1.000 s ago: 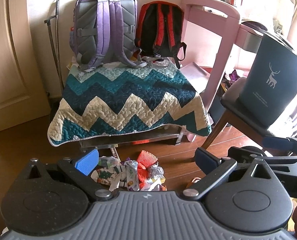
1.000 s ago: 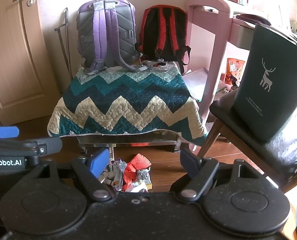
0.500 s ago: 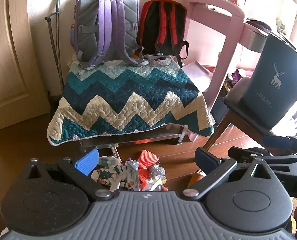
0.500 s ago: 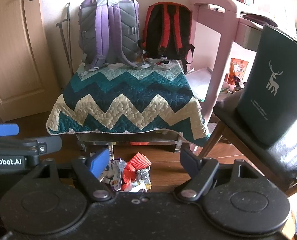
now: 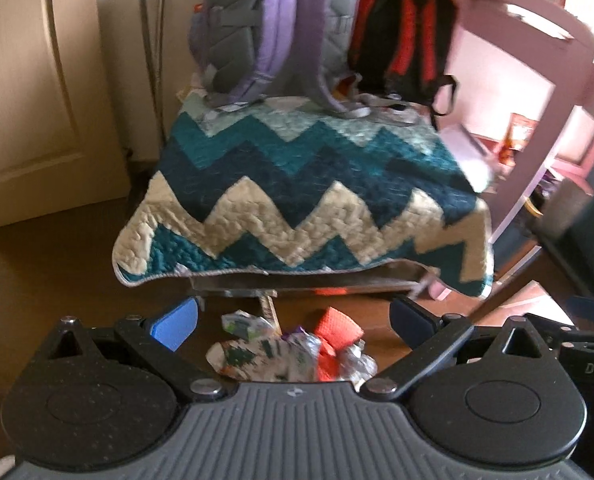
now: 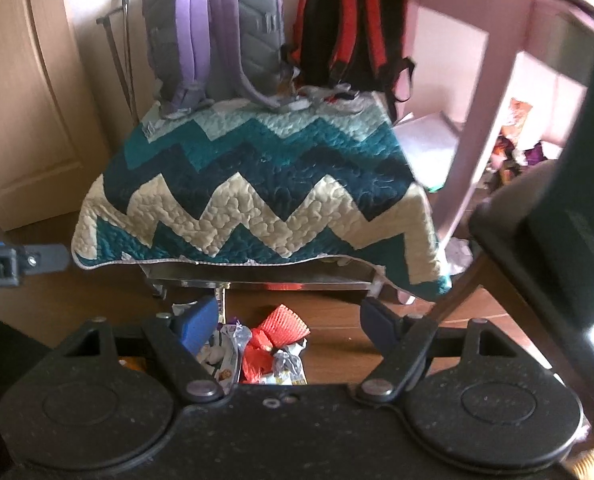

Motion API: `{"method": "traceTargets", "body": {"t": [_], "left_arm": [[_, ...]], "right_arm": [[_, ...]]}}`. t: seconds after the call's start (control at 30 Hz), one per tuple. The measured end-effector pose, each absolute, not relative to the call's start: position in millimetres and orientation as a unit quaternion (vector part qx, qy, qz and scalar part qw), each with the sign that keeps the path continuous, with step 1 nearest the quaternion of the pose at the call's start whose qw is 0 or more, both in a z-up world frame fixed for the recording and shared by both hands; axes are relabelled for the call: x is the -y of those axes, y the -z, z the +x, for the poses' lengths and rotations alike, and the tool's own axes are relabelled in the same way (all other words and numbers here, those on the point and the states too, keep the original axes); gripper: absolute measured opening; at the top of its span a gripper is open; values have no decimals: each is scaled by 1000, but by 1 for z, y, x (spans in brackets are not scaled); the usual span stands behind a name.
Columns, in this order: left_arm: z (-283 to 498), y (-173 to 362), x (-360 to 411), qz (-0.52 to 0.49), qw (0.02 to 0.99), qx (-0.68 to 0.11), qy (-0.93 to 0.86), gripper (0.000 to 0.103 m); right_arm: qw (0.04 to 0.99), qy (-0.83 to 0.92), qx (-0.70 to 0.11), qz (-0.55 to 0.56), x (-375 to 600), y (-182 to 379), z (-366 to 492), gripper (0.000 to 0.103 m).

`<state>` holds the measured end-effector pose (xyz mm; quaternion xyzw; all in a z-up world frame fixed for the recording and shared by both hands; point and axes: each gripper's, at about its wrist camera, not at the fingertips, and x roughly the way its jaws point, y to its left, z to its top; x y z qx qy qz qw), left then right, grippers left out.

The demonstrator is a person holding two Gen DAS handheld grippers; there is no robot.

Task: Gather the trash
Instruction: 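Lower the left tool to the white Christmas-print bag and close on it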

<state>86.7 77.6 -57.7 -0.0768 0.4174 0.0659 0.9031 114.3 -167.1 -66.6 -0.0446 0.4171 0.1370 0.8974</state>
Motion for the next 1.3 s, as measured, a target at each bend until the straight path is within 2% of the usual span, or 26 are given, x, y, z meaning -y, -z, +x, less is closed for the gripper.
{"method": "traceTargets", "body": {"t": [0.33,0.63,0.8,1.13,1.3], "left_arm": [[163,159,-100,-74,876,-469,-89,103],[216,273,-111,-68,794,-600,-65,102],[249,310,-113,-35,781,-623,-29,102],[281,401,-108,48,734,-678,11,102],[284,443,-107,56,712,-699,29,102]], "right_arm": [[855,-183,-482,-55,146,169,210,78],[782,-164,-600,-36,147,283,281,78],[756,-157,-635,-33,146,324,321,78],[716,-141,-682,-42,146,400,344,76],[695,-129,-707,-31,142,435,345,76]]}}
